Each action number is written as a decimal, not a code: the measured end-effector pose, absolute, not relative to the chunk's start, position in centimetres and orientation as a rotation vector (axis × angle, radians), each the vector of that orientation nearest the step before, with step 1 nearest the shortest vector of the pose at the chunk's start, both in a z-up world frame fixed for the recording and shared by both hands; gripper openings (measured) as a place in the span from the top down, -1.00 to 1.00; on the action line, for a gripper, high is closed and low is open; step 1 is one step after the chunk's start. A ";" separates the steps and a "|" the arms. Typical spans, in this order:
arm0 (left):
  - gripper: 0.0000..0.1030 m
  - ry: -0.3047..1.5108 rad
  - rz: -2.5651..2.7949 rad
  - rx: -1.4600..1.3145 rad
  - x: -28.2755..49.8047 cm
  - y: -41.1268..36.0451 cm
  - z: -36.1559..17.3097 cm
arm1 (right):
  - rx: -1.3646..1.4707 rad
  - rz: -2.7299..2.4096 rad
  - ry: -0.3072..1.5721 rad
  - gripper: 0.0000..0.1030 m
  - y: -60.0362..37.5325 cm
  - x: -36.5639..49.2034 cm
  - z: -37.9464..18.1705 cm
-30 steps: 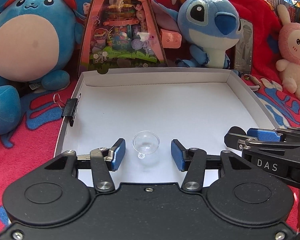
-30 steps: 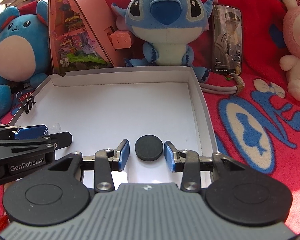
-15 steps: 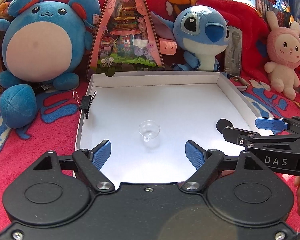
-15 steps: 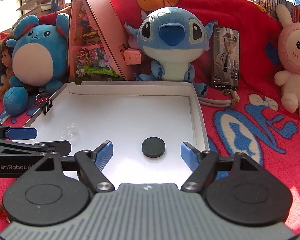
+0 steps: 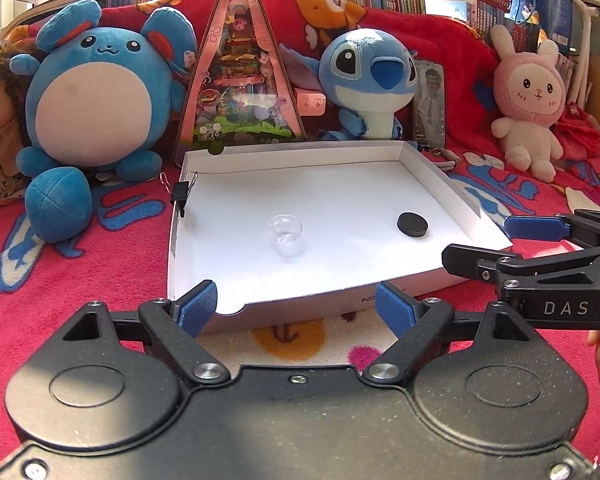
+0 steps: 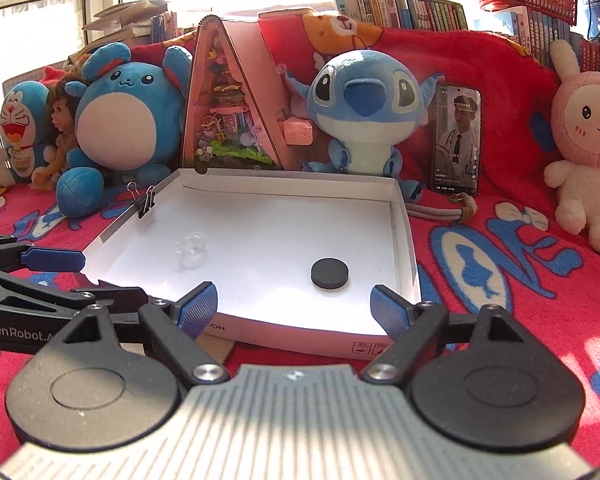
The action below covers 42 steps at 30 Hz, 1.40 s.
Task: Organize rigid objects
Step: 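Lift both tools out of the box back toward the objects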
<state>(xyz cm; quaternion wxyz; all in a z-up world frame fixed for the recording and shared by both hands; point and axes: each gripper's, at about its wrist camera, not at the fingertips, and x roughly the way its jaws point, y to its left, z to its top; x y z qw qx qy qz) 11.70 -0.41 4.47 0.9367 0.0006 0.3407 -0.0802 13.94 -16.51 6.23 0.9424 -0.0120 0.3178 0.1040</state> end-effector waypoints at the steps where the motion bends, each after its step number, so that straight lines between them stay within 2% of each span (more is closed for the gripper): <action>1: -0.66 0.693 -0.168 0.003 11.2 -0.4 4.5 | -0.030 0.217 0.639 -0.78 -16.5 13.4 6.3; 13: -0.71 0.672 -0.183 0.003 6.8 0.1 4.4 | -0.046 0.284 0.592 -0.95 -16.4 8.1 6.5; 42: -0.72 0.725 -0.117 -0.015 2.4 2.5 1.8 | -0.055 0.331 0.618 -0.96 -15.3 2.1 4.9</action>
